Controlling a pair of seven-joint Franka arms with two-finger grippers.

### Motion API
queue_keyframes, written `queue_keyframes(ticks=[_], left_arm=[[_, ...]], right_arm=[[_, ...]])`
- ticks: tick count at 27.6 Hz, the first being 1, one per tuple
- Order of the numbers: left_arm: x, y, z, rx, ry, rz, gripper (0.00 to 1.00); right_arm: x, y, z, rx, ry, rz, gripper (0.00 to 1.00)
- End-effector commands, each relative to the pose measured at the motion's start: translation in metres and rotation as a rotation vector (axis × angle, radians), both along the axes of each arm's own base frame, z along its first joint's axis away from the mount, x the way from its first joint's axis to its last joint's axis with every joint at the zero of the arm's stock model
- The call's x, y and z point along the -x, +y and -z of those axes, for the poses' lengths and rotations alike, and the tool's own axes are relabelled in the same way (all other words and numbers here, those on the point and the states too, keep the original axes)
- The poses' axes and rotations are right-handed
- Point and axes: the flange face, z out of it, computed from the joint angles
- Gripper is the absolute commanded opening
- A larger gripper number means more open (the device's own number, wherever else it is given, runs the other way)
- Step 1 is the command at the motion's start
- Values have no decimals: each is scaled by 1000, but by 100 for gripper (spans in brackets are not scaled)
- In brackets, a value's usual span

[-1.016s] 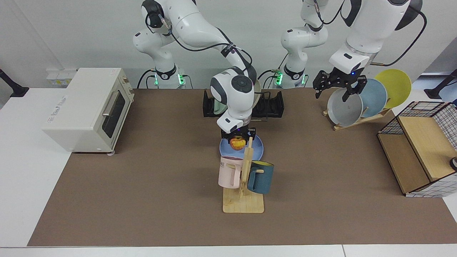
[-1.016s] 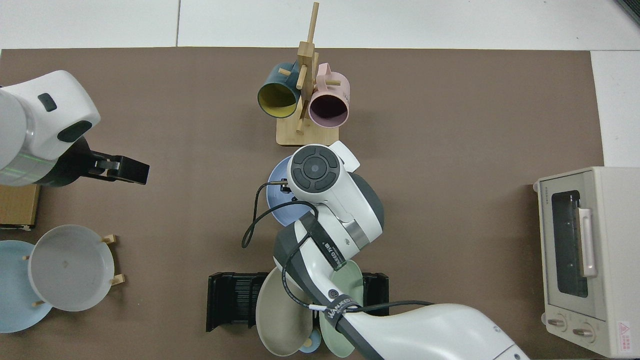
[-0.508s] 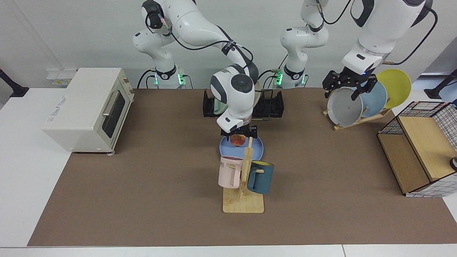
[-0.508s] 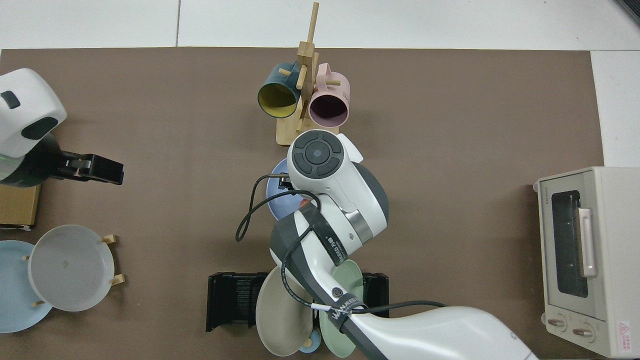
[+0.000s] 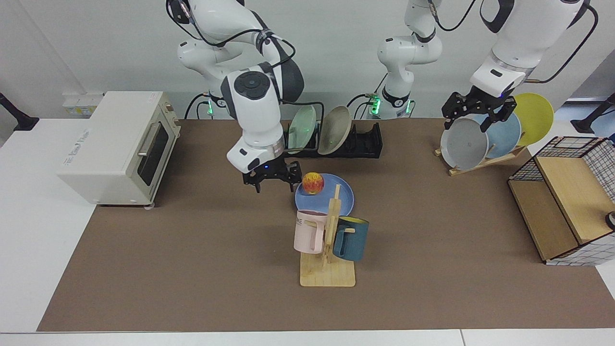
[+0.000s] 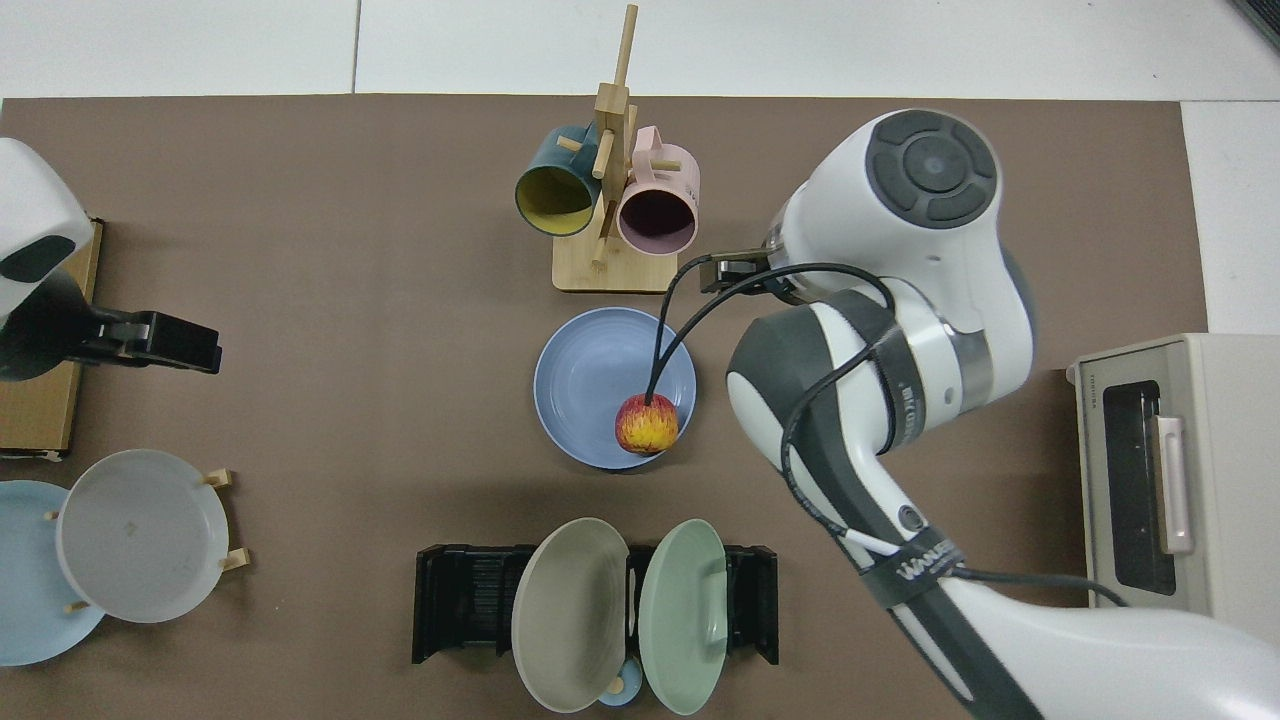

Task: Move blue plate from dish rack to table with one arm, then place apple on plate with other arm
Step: 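Carry the red apple with the right gripper and lower it onto the plate, then open the right gripper and lift it away from the apple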

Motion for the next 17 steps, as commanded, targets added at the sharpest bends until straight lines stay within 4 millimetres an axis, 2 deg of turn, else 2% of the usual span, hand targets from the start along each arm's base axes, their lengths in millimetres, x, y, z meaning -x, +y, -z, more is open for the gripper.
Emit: queue_keyframes(ticks=[1,8,11,14,17], left_arm=[[5,4,-6,-8,5,-1,100],[4,11,-6,-13,5,-17,100],[4,15,-6,-14,2,-23,100],[4,15,-6,-14,2,-23,100],[4,15,-6,-14,2,-23,100]], right_arm=[[-7,-34,-5,28,-9,-97,100],[-6,-88,-33,49,1,-48,100],[-3,-98,-44,39,7,-43,100],[-5,-123,-57,45,-9,-29,100],[-3,-143,-56,52,28,-61,100]])
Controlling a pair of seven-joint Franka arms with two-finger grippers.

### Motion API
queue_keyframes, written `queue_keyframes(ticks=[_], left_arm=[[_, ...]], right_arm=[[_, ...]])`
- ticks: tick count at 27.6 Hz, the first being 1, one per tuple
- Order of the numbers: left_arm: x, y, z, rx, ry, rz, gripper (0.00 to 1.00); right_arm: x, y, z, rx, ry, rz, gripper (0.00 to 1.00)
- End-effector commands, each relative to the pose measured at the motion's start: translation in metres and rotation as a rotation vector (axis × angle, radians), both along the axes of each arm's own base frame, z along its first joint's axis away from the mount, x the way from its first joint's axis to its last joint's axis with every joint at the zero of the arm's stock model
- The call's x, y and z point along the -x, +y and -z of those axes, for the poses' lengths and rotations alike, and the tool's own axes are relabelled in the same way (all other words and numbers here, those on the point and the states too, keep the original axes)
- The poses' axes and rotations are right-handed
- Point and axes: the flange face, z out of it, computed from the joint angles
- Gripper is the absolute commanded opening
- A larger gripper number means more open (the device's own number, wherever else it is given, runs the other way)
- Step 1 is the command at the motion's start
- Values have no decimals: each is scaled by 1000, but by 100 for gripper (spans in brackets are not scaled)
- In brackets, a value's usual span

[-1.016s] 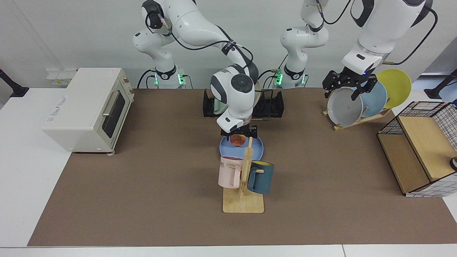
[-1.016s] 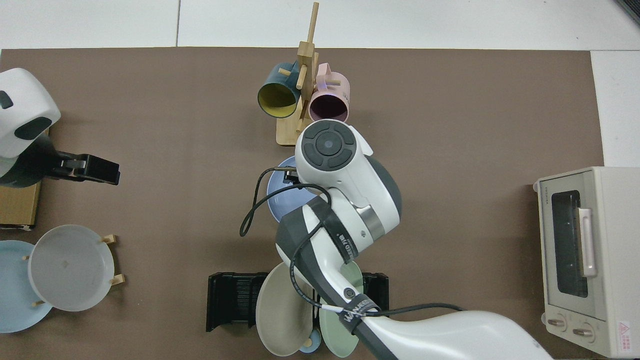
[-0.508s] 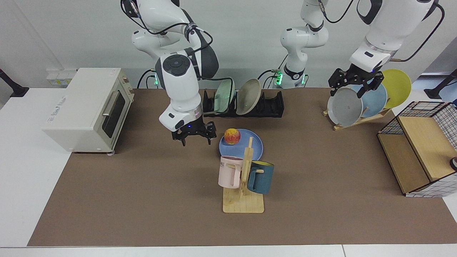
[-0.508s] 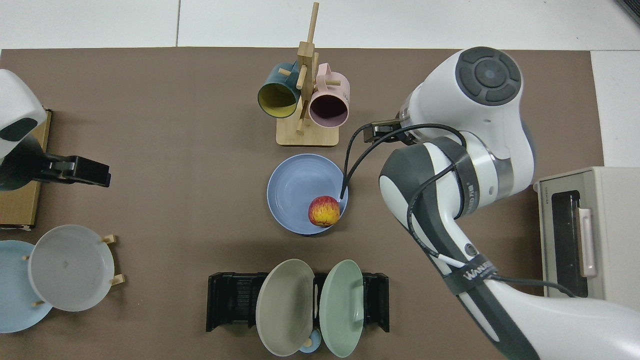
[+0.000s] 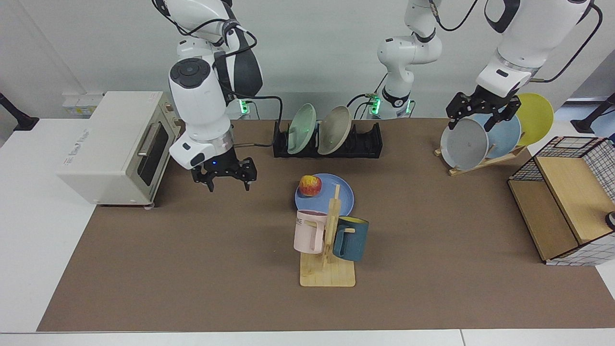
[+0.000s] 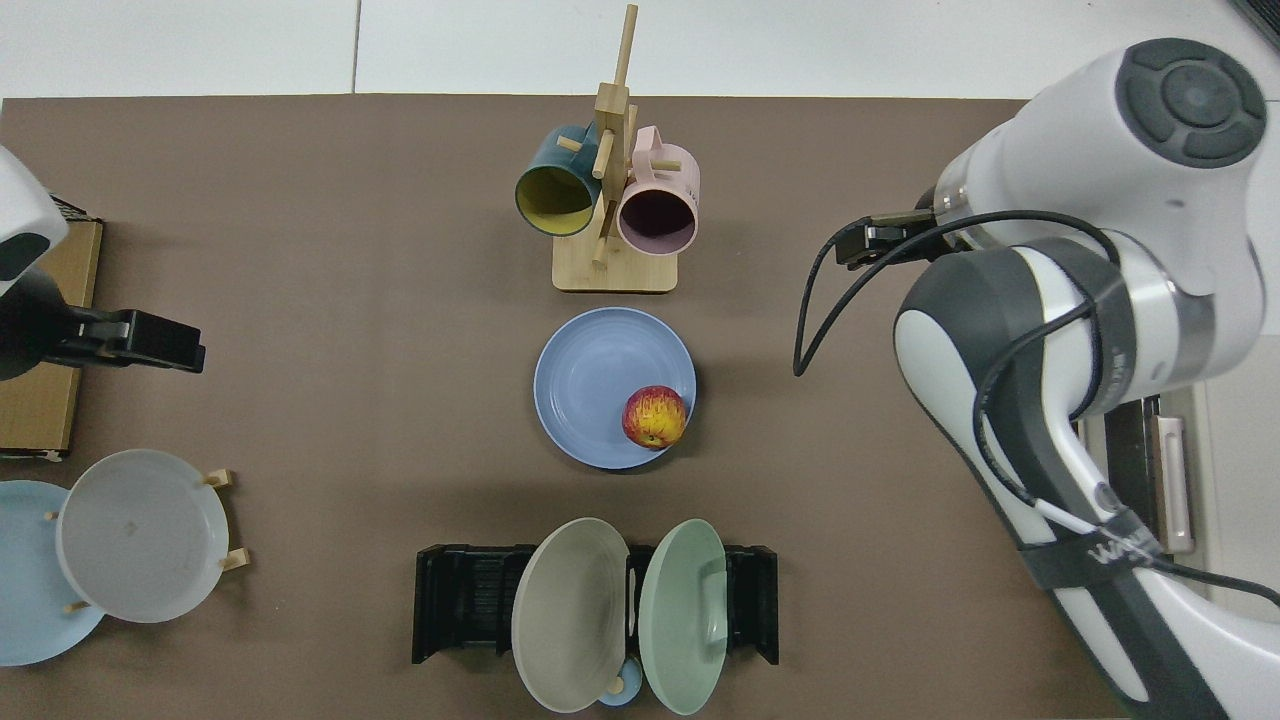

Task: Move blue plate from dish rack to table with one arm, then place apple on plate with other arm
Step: 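Open the right gripper and lift it away from the apple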

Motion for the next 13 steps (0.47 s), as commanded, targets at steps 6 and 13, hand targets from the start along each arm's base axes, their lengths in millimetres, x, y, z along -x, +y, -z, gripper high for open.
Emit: queue_keyframes(ticks=[6,13], left_arm=[[4,1,-6,-14,1,2,100],[4,1,-5,-14,3,1,100]], right_arm=[[11,-67,-23,12,49,-47,100],[16,-93,-41,8,99,-4,100]])
